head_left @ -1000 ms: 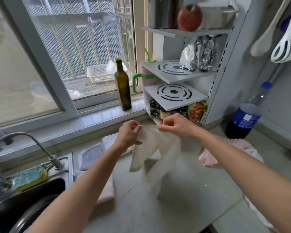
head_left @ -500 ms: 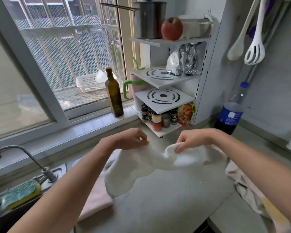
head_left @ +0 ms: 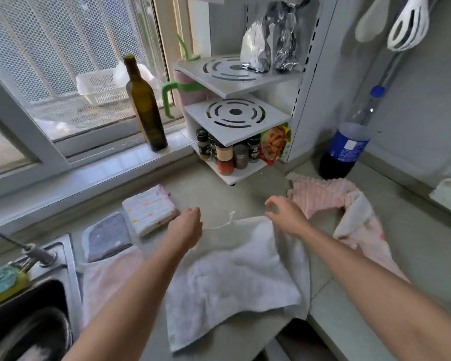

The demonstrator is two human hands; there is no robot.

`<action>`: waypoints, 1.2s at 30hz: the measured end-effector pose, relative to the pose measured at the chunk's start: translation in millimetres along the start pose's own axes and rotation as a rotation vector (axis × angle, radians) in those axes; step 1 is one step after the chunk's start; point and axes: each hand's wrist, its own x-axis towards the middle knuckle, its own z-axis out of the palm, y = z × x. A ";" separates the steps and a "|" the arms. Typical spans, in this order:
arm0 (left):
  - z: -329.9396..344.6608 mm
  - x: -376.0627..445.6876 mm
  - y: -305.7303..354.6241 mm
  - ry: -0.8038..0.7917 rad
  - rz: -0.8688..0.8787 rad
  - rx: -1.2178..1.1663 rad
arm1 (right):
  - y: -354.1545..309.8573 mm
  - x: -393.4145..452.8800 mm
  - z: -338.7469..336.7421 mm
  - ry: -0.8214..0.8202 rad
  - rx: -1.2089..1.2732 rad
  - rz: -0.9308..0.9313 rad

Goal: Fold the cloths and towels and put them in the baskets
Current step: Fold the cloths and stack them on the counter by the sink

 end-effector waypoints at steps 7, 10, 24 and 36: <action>33.8 9.9 53.3 -0.101 0.195 -0.121 | 78.5 -30.9 32.9 0.116 0.140 0.429; 47.3 20.6 90.5 -0.171 0.320 -0.102 | 98.3 -55.6 43.2 -0.070 0.035 0.572; 65.4 71.6 215.8 -0.564 0.920 0.356 | 104.1 -86.6 26.3 0.127 0.582 0.224; 21.4 98.8 265.5 -0.403 0.847 0.037 | 154.6 -57.4 -47.3 0.183 0.446 0.344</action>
